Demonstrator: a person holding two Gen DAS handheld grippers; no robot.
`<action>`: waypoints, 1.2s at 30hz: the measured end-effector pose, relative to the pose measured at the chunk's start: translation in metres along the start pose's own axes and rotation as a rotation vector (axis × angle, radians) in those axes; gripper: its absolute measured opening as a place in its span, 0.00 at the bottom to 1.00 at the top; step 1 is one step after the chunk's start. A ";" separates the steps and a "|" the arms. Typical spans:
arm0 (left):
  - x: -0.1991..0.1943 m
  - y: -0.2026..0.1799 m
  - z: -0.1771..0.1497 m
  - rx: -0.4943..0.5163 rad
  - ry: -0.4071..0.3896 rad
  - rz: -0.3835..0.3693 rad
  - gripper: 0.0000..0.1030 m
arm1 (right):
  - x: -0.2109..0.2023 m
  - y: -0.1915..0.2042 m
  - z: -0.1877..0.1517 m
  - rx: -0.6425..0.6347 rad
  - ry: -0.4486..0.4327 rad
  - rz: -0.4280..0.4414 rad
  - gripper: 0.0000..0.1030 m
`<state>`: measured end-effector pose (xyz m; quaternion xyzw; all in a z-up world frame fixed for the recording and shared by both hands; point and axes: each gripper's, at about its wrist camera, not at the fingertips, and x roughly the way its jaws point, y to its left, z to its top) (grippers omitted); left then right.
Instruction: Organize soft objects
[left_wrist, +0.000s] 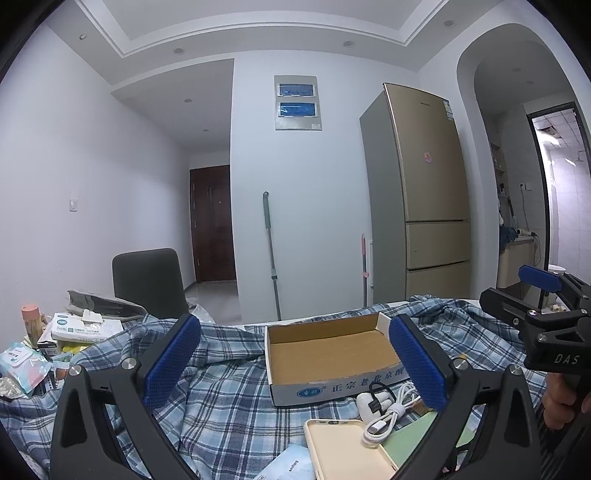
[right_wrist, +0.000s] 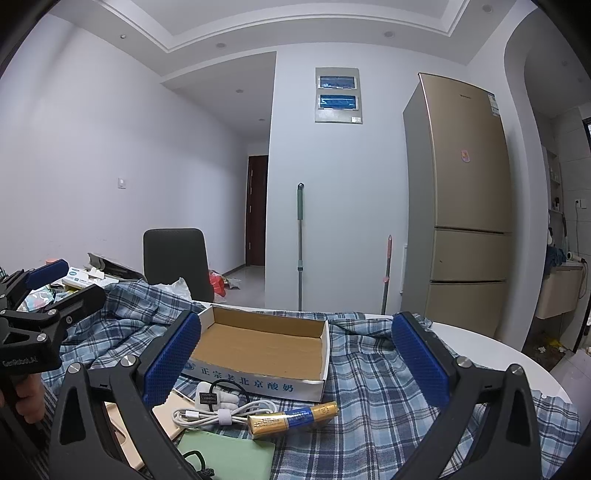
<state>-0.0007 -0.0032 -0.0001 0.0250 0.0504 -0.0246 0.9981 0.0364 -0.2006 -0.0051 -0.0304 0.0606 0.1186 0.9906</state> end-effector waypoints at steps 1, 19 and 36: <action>-0.001 0.000 0.000 -0.003 -0.003 -0.007 1.00 | 0.001 0.000 0.000 0.001 0.004 0.000 1.00; -0.003 -0.007 0.000 0.027 -0.003 0.023 1.00 | 0.001 0.007 0.000 -0.033 -0.001 -0.009 1.00; 0.002 -0.003 0.002 -0.005 0.027 -0.056 1.00 | 0.005 0.007 0.001 -0.034 0.024 -0.006 1.00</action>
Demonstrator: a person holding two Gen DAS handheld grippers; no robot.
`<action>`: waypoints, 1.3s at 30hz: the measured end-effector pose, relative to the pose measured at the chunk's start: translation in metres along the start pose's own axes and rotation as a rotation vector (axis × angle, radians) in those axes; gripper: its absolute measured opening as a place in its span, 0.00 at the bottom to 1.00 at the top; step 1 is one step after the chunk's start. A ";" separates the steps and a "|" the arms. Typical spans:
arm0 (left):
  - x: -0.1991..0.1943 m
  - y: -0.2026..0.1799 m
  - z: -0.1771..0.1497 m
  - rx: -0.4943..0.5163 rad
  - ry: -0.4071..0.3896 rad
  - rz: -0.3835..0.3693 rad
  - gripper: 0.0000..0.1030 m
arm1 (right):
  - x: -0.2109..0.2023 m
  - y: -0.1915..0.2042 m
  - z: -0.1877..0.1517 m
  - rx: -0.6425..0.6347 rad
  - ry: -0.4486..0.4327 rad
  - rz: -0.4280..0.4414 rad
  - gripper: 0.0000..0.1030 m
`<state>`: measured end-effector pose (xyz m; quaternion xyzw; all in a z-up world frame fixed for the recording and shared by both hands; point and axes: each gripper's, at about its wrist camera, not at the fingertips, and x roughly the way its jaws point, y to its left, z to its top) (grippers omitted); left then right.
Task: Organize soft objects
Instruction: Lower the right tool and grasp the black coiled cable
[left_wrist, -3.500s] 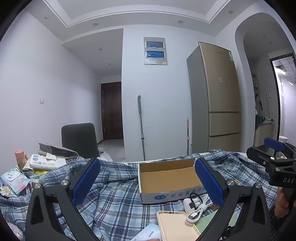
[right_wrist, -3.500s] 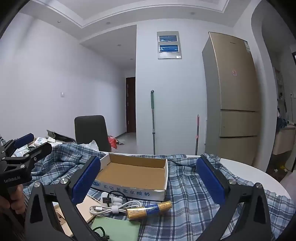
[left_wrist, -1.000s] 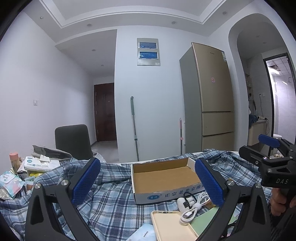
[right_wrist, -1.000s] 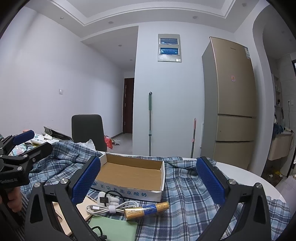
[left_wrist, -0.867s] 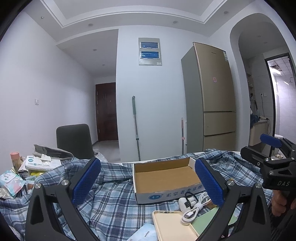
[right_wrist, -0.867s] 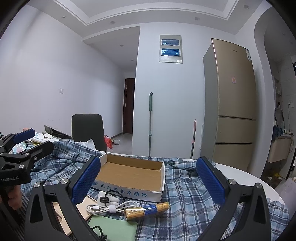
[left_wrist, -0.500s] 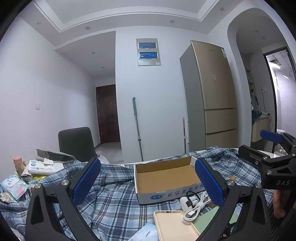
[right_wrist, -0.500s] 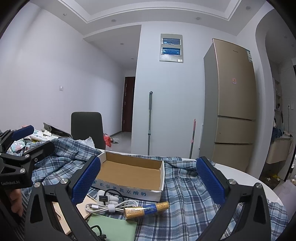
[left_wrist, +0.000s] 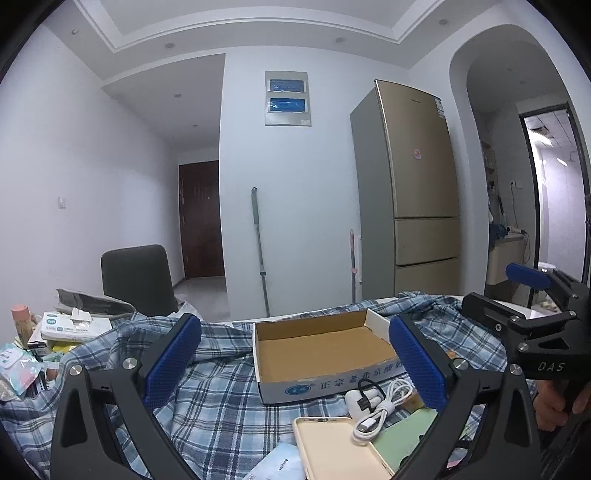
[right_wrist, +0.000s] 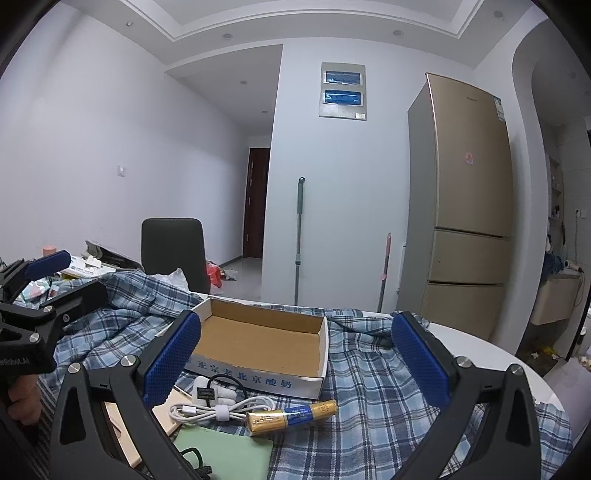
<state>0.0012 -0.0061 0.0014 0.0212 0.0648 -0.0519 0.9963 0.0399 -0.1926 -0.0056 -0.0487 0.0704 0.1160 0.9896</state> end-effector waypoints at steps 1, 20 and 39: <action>0.000 0.001 0.001 -0.002 0.007 -0.007 1.00 | 0.000 -0.001 0.001 0.006 0.006 0.002 1.00; -0.031 0.015 0.009 -0.099 0.323 -0.059 0.89 | -0.017 0.013 0.002 0.103 0.386 0.123 0.94; -0.013 0.013 -0.031 -0.067 0.406 -0.049 0.89 | 0.030 0.037 -0.083 0.173 0.803 0.209 0.80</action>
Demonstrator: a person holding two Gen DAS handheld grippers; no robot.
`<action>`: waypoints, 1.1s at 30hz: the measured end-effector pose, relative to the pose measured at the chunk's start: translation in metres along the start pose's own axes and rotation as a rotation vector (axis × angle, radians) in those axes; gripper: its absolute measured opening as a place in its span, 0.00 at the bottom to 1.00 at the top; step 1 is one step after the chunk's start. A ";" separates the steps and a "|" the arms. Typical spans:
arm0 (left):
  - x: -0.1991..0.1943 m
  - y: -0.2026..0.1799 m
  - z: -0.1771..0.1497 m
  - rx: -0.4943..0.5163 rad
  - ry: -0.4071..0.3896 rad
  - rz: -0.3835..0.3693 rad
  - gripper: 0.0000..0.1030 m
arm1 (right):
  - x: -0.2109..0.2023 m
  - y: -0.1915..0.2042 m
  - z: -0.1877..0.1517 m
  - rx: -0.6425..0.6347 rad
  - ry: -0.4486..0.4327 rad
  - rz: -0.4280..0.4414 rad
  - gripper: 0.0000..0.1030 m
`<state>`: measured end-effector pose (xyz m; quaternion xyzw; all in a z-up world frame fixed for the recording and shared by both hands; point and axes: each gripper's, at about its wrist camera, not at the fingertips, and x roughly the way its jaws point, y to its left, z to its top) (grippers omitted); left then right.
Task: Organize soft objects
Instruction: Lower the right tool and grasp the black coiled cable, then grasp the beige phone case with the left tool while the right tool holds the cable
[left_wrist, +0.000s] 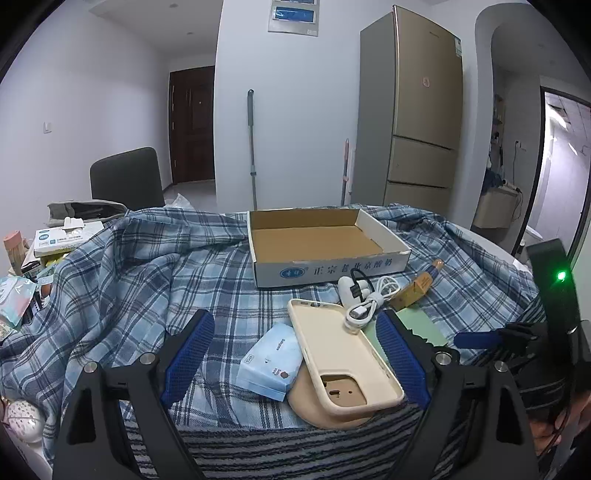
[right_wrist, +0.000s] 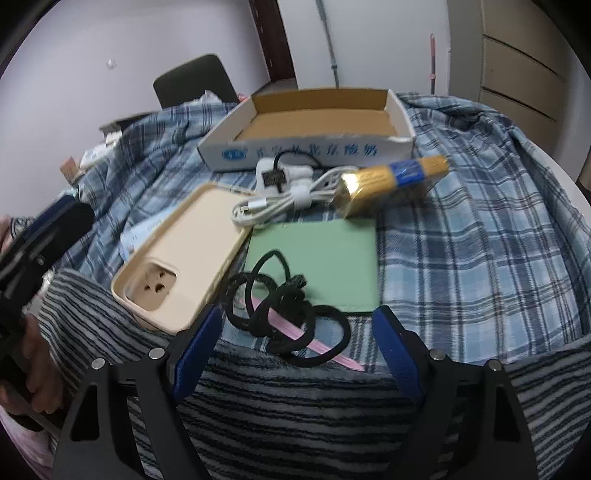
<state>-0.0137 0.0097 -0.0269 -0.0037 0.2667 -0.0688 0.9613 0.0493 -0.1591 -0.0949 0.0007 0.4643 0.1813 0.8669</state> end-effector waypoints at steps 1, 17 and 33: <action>0.000 -0.001 -0.001 0.006 -0.002 0.002 0.89 | 0.004 0.001 -0.001 -0.002 0.011 0.005 0.80; -0.002 -0.003 -0.002 0.010 -0.007 -0.005 0.89 | -0.010 0.011 -0.004 -0.055 -0.084 -0.043 0.12; 0.002 -0.009 0.000 0.028 0.064 -0.039 0.89 | -0.110 -0.006 0.011 -0.196 -0.526 -0.247 0.09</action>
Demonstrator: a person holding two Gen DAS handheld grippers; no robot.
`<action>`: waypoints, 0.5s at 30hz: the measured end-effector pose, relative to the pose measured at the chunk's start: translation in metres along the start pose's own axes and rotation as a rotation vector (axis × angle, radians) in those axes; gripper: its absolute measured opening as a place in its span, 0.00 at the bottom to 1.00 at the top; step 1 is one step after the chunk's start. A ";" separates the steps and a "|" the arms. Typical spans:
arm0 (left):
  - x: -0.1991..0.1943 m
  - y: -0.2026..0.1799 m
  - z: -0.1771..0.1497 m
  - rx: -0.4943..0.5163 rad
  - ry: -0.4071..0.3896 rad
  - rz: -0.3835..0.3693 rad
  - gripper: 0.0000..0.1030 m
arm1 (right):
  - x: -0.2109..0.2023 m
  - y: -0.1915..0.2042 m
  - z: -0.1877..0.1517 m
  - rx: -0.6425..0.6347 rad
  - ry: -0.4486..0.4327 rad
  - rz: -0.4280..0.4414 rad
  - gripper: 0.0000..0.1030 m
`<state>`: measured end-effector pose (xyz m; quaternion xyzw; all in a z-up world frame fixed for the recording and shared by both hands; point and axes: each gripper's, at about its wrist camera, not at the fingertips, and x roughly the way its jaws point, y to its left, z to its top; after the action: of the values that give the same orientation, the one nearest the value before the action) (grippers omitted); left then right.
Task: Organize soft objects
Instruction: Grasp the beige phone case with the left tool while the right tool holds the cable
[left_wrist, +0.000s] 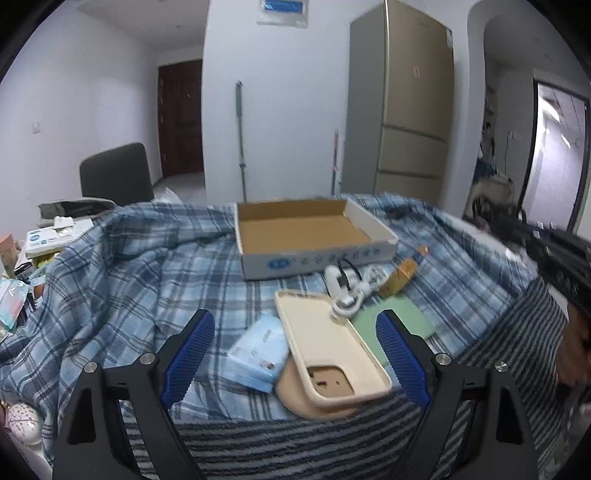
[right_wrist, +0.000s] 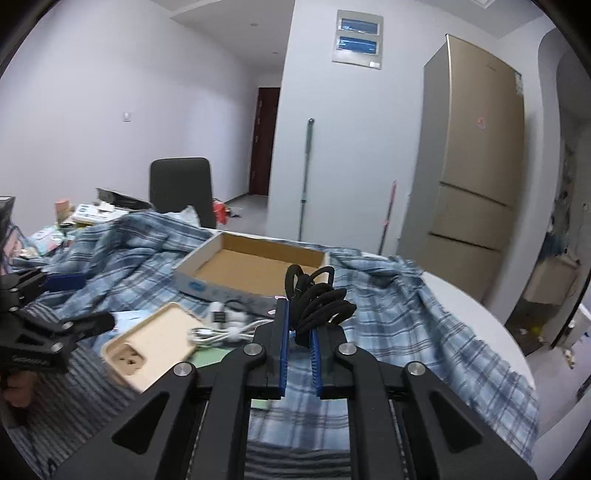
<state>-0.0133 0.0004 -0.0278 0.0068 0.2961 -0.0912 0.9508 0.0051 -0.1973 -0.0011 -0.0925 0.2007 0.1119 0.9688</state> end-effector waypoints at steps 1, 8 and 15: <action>0.002 -0.004 -0.001 0.013 0.023 0.004 0.89 | 0.004 -0.002 -0.002 0.003 0.011 -0.006 0.09; 0.030 -0.036 -0.017 0.082 0.228 0.010 0.89 | 0.027 -0.007 -0.020 0.057 0.076 0.016 0.09; 0.060 -0.050 -0.012 0.069 0.317 0.084 0.89 | 0.036 -0.009 -0.027 0.073 0.114 0.023 0.09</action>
<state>0.0195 -0.0583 -0.0700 0.0663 0.4384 -0.0592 0.8944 0.0297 -0.2060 -0.0388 -0.0608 0.2606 0.1100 0.9572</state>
